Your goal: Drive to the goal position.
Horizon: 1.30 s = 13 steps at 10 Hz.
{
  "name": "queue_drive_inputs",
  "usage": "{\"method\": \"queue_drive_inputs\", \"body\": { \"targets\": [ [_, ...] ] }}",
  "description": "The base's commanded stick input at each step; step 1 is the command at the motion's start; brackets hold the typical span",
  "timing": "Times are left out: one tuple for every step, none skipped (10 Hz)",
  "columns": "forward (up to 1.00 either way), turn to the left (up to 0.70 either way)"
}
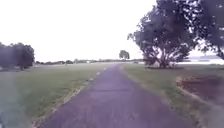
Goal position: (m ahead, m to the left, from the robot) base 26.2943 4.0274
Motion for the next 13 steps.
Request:
{"method": "queue_drive_inputs", "body": {
  "targets": [
    [0.70, 0.00],
    [0.70, 0.00],
    [0.70, 0.00],
    [0.70, 0.00],
    [0.70, 0.00],
    [0.70, 0.00],
    [0.70, 0.00],
    [0.70, 0.00],
    [0.70, 0.00],
    [0.70, 0.00],
    [0.70, 0.00],
    [0.70, 0.00],
    [0.70, 0.00]
  ]
}}
